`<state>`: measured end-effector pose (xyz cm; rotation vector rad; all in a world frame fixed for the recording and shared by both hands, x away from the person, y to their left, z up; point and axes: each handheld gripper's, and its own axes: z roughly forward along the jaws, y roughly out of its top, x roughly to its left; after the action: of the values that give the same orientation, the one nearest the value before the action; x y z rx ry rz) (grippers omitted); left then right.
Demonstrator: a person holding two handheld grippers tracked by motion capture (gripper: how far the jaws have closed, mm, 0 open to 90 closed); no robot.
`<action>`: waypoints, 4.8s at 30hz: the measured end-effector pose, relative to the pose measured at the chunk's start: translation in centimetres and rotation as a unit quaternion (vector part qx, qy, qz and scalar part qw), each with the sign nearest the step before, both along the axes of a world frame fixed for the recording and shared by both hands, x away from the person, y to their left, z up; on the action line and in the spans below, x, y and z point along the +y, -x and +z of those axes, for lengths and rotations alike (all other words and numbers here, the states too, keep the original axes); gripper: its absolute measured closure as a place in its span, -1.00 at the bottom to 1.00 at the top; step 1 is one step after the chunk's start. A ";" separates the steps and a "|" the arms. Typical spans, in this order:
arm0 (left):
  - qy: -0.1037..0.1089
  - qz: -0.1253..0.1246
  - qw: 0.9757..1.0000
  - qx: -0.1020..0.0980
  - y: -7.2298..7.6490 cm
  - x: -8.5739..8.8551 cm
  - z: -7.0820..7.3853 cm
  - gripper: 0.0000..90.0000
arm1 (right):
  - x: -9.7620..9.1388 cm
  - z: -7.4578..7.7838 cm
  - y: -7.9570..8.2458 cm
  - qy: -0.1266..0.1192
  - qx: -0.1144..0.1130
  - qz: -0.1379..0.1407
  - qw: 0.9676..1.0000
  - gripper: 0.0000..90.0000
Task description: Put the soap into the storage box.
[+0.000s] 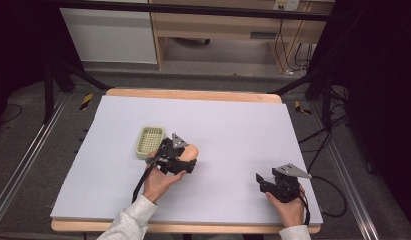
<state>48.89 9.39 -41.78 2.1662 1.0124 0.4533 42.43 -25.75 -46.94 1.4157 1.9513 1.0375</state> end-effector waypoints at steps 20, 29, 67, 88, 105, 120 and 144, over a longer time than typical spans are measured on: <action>0.019 0.045 0.999 -0.007 -1.0 4.4 0.9 -0.30 | 0.2 -0.1 0.3 -0.002 0.002 0.009 1.000 -0.27; 0.020 0.067 0.998 -0.008 -1.9 6.0 1.1 -0.30 | 0.2 -0.2 0.6 -0.003 -0.003 0.009 1.000 -0.30; 0.017 0.131 0.991 0.003 -6.0 9.9 -0.1 -0.29 | 0.7 -0.3 0.2 0.001 -0.001 0.010 1.000 -0.33; 0.015 0.145 0.989 0.022 -7.5 10.4 -1.9 -0.29 | 0.7 -0.3 0.2 0.001 0.002 0.010 1.000 -0.30; 0.005 0.148 0.989 0.032 -7.8 10.3 -2.9 -0.29 | 0.7 -0.3 0.2 0.003 0.002 0.010 1.000 -0.31; 0.008 0.154 0.988 0.034 -7.9 10.5 -3.1 -0.29 | 0.8 -0.4 0.2 0.010 0.001 0.011 1.000 -0.33; 0.022 0.149 0.988 0.014 -7.0 10.7 -2.1 -0.35 | 0.7 -0.3 0.3 0.004 0.001 0.006 1.000 -0.36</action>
<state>55.93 20.06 -43.85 1.9931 1.3586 0.5332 42.15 -25.02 -47.28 1.4026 1.9653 1.0324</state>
